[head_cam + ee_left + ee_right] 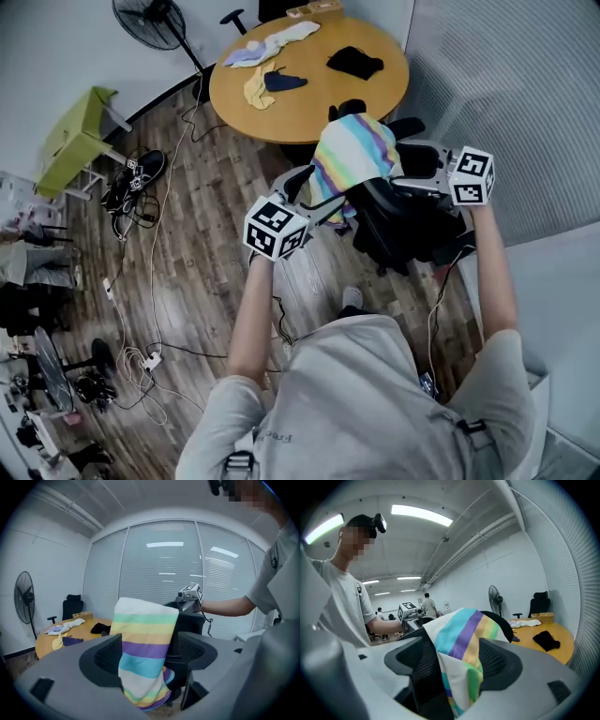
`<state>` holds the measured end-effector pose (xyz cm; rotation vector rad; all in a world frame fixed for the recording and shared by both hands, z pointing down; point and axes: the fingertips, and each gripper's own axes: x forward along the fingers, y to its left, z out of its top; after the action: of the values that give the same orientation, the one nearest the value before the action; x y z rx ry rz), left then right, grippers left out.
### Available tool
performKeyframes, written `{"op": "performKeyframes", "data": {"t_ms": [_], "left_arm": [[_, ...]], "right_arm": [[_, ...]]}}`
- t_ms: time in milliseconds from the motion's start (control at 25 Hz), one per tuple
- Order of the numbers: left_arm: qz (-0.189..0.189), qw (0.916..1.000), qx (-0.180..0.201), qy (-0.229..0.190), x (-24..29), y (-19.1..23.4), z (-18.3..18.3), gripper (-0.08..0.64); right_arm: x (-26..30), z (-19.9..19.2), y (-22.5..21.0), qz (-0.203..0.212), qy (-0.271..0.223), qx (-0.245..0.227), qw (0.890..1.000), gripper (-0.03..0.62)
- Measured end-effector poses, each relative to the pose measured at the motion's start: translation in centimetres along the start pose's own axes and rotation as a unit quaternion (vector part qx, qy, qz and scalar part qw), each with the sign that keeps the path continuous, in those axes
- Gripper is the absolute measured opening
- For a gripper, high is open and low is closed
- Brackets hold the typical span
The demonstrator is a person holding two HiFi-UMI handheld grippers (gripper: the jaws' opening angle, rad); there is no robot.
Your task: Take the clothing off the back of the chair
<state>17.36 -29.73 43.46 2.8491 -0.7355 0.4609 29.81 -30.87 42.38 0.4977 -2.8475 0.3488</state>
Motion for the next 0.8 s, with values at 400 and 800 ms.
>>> {"op": "performKeyframes", "data": {"t_ms": [400,800], "left_arm": [[-0.028,0.9995,-0.008,0.007,2.6,2.2,-0.1,0.382],[-0.057,0.9983,0.001,0.01,3.9,1.5,0.1,0.382]], "right_arm": [[2.5,-0.1,-4.7,0.079,-0.002,0.032,0.996,0.416],[4.5,-1.1,-4.5,0.145,0.007,0.066,0.987,0.414]]}}
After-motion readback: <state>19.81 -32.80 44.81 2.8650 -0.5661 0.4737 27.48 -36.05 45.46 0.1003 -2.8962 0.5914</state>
